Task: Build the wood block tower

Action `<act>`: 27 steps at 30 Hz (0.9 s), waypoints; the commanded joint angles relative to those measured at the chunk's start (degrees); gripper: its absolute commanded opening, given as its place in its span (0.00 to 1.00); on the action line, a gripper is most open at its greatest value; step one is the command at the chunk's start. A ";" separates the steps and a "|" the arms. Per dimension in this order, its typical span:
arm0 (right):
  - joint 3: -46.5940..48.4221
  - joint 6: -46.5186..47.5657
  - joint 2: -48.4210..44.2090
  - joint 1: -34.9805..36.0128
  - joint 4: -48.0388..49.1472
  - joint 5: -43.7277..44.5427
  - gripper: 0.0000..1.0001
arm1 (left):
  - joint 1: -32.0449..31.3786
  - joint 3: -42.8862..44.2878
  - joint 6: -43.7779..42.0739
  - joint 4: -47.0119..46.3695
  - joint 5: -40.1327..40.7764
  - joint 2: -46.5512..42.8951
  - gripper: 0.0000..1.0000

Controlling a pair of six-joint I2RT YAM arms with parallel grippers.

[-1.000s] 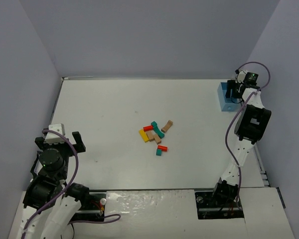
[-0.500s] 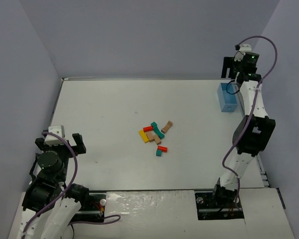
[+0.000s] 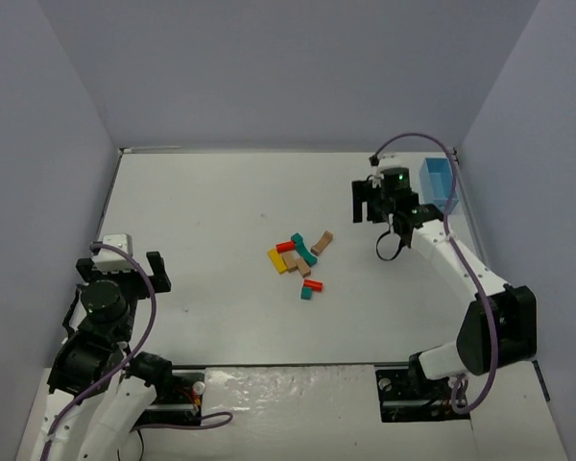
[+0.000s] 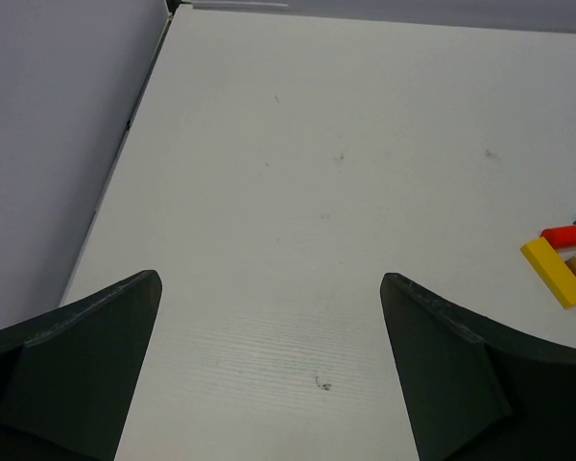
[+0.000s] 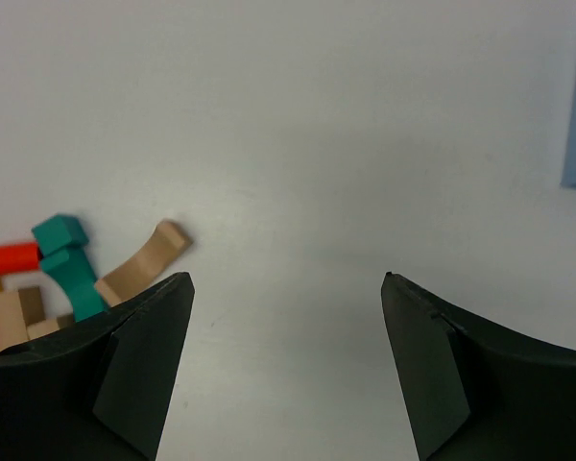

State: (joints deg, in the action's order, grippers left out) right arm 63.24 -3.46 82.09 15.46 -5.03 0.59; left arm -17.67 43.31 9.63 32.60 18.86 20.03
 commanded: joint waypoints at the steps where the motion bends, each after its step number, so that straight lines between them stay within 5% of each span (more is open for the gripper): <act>1: -8.39 -9.51 -6.57 4.80 1.86 3.66 0.76 | 0.01 2.55 2.08 -2.18 -1.68 5.24 0.97; 12: -13.40 -13.05 -2.27 18.97 1.73 5.19 0.70 | 0.01 9.07 6.72 4.23 -10.32 18.45 0.97; 17: -11.81 -13.54 1.39 24.78 1.85 5.98 0.59 | 0.02 7.72 7.16 3.84 -9.44 19.92 0.97; 27: -8.01 -14.31 10.44 30.51 2.13 8.38 0.50 | 0.09 5.73 7.42 3.08 -9.11 19.96 0.97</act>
State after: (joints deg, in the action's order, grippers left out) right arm 51.59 -16.65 90.52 44.93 -4.42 5.89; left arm -17.67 48.25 15.98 37.65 9.89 39.77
